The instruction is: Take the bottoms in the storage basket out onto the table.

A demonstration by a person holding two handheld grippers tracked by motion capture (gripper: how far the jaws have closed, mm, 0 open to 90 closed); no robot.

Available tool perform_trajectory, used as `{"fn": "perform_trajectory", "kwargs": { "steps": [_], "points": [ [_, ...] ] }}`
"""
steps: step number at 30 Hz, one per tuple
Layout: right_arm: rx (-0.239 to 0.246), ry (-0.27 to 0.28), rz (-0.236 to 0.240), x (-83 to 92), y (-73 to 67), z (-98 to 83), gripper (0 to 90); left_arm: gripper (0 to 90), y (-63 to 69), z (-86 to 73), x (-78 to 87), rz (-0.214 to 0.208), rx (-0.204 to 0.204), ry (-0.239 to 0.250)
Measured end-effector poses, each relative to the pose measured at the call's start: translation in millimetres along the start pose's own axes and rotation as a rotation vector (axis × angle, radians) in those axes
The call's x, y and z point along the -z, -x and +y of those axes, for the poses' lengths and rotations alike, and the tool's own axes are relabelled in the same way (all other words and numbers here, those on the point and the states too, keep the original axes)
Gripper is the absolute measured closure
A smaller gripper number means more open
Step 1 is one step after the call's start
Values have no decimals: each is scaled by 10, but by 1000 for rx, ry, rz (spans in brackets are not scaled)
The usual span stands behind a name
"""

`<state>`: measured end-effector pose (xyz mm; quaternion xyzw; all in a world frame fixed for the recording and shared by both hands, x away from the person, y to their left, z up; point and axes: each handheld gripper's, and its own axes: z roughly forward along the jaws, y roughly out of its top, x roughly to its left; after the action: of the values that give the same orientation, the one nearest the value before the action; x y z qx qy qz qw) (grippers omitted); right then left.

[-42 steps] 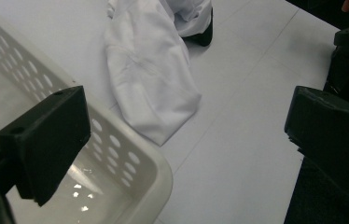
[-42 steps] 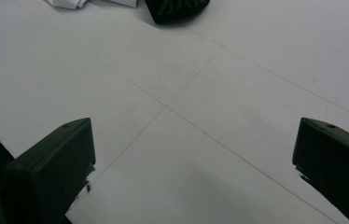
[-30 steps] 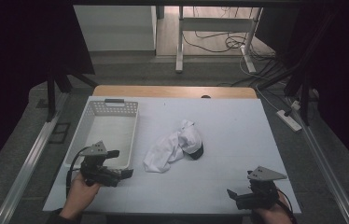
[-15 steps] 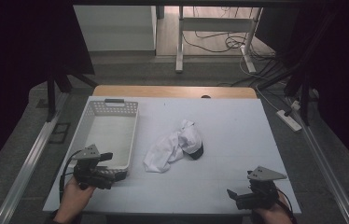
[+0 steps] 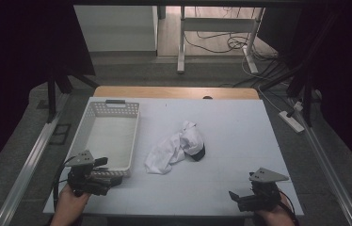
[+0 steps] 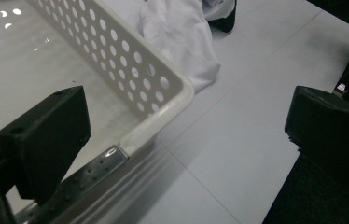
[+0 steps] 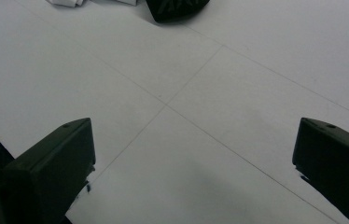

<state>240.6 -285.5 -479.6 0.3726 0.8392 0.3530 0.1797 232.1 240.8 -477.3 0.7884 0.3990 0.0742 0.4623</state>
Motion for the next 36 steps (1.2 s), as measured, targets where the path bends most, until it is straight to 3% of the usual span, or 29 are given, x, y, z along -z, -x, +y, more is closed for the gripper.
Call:
{"fn": "perform_trajectory", "kwargs": {
  "steps": [14,28,36],
  "points": [
    [0,-2,-1,-4,-2,1,0,3,1,-163,130,18,45,9],
    [0,-6,-3,-6,-6,2,0,3,-19,-358,276,66,91,29],
    [-1,-5,-4,-5,-6,1,0,2,-43,-451,291,92,96,3]
  ]
}}
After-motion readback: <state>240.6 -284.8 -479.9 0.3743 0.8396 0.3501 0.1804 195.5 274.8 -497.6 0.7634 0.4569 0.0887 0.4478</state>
